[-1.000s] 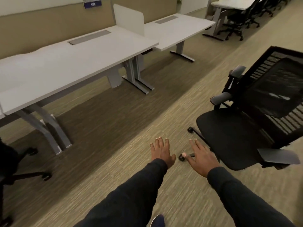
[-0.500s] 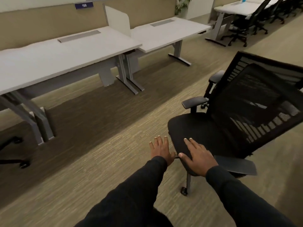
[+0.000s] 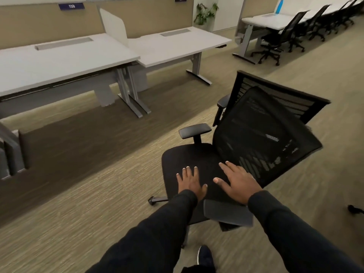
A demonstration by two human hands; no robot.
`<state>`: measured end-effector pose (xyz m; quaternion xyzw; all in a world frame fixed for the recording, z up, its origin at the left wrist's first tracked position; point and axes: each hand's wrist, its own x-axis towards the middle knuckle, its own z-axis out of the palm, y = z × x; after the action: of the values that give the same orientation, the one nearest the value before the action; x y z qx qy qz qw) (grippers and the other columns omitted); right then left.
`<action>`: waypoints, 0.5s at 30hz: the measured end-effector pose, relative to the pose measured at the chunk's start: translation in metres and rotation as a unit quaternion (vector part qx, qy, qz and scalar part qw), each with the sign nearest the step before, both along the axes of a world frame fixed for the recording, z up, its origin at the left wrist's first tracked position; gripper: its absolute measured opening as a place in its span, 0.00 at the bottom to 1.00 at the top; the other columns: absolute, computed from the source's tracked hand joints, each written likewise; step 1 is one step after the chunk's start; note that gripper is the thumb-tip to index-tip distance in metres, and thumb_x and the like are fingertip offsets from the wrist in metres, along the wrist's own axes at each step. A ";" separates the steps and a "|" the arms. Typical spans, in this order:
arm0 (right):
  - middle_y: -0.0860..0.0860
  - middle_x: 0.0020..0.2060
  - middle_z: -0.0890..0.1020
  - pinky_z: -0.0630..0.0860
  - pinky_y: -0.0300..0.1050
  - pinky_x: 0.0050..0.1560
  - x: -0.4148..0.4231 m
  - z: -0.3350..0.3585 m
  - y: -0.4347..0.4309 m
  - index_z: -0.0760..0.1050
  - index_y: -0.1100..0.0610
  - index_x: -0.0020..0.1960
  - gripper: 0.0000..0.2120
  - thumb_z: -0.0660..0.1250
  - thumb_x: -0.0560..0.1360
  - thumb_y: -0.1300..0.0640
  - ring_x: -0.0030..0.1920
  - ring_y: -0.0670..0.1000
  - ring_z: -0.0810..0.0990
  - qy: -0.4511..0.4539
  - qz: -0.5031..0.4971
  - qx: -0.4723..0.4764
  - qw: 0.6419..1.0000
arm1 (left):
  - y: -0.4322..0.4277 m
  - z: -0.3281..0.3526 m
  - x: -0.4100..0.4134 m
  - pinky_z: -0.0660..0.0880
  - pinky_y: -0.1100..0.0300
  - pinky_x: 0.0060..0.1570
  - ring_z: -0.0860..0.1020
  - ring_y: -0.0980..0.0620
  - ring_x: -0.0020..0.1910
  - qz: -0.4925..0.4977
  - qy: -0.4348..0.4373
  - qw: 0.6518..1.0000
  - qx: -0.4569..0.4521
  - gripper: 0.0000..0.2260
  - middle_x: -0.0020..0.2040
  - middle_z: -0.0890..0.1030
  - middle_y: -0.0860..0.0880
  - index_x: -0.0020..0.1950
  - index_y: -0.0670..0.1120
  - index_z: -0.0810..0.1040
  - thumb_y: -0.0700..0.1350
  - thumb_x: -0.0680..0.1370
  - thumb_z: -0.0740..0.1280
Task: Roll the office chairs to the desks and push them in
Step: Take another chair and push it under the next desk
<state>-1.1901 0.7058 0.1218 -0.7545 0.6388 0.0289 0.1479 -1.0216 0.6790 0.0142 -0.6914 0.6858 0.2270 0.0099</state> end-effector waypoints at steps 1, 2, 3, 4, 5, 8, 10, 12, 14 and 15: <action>0.50 0.79 0.59 0.64 0.57 0.72 -0.015 0.003 -0.011 0.55 0.47 0.80 0.35 0.52 0.79 0.31 0.77 0.54 0.59 0.007 0.009 -0.001 1.000 | -0.010 0.000 -0.016 0.45 0.37 0.75 0.46 0.40 0.80 0.005 0.007 1.000 0.004 0.38 0.81 0.49 0.40 0.81 0.48 0.46 0.61 0.79 0.60; 0.50 0.79 0.59 0.64 0.57 0.72 -0.030 0.008 -0.023 0.55 0.47 0.80 0.35 0.52 0.79 0.32 0.77 0.54 0.59 0.017 0.021 0.000 1.000 | -0.019 0.000 -0.032 0.45 0.37 0.75 0.46 0.40 0.80 0.010 0.015 1.000 0.009 0.38 0.81 0.49 0.40 0.81 0.48 0.46 0.61 0.79 0.60; 0.50 0.79 0.60 0.64 0.56 0.72 -0.045 0.013 -0.035 0.57 0.48 0.80 0.34 0.52 0.79 0.32 0.76 0.53 0.60 0.028 0.036 0.002 0.999 | -0.029 0.001 -0.049 0.46 0.37 0.75 0.46 0.40 0.80 0.012 0.021 1.000 0.012 0.38 0.81 0.49 0.40 0.81 0.48 0.46 0.61 0.79 0.60; 0.51 0.78 0.62 0.64 0.55 0.72 -0.060 0.018 -0.047 0.58 0.49 0.79 0.34 0.52 0.79 0.32 0.76 0.53 0.61 0.041 0.053 0.004 0.998 | -0.038 0.003 -0.065 0.46 0.37 0.75 0.46 0.40 0.80 0.012 0.026 1.000 0.013 0.38 0.81 0.49 0.40 0.81 0.48 0.46 0.61 0.79 0.60; 0.51 0.76 0.65 0.65 0.54 0.71 -0.074 0.025 -0.060 0.61 0.49 0.78 0.33 0.53 0.79 0.32 0.75 0.53 0.63 0.055 0.073 0.005 0.996 | -0.047 0.005 -0.080 0.46 0.37 0.75 0.46 0.40 0.80 0.008 0.031 0.999 0.015 0.38 0.81 0.49 0.40 0.81 0.47 0.46 0.61 0.79 0.59; 0.51 0.63 0.78 0.74 0.51 0.61 -0.115 0.048 -0.098 0.72 0.50 0.69 0.27 0.56 0.79 0.34 0.64 0.53 0.75 0.092 0.126 0.005 0.988 | -0.070 0.011 -0.119 0.45 0.36 0.75 0.46 0.39 0.80 -0.007 0.033 0.999 0.016 0.37 0.81 0.49 0.39 0.81 0.47 0.47 0.61 0.79 0.59; 0.50 0.54 0.81 0.77 0.50 0.55 -0.141 0.063 -0.119 0.76 0.49 0.63 0.22 0.59 0.78 0.35 0.57 0.53 0.79 0.094 0.138 -0.004 0.986 | -0.080 0.016 -0.138 0.45 0.36 0.75 0.46 0.39 0.80 -0.007 0.034 0.999 0.015 0.37 0.81 0.49 0.39 0.81 0.46 0.48 0.61 0.79 0.58; 0.49 0.51 0.82 0.77 0.49 0.53 -0.169 0.075 -0.139 0.78 0.48 0.60 0.20 0.60 0.78 0.36 0.53 0.52 0.80 0.092 0.148 -0.031 0.984 | -0.090 0.021 -0.154 0.46 0.37 0.75 0.47 0.39 0.80 -0.003 0.040 0.999 0.014 0.37 0.81 0.50 0.39 0.81 0.46 0.49 0.61 0.79 0.59; 0.49 0.50 0.82 0.75 0.49 0.53 -0.196 0.081 -0.160 0.79 0.49 0.59 0.20 0.61 0.78 0.37 0.52 0.52 0.78 0.092 0.167 -0.078 0.979 | -0.100 0.026 -0.167 0.46 0.37 0.75 0.47 0.40 0.80 0.006 0.046 0.999 0.011 0.37 0.81 0.51 0.40 0.81 0.46 0.49 0.61 0.79 0.59; 0.49 0.50 0.82 0.75 0.49 0.54 -0.210 0.082 -0.169 0.79 0.50 0.59 0.19 0.61 0.78 0.38 0.53 0.52 0.78 0.092 0.175 -0.098 0.975 | -0.103 0.027 -0.173 0.46 0.37 0.75 0.48 0.40 0.80 0.014 0.051 0.999 0.010 0.37 0.81 0.51 0.40 0.81 0.46 0.49 0.61 0.79 0.60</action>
<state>-1.4003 0.5366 0.2039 -0.8596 0.5074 0.0604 0.0066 -1.1949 0.5757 0.0416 -0.6884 0.6734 0.2687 -0.0216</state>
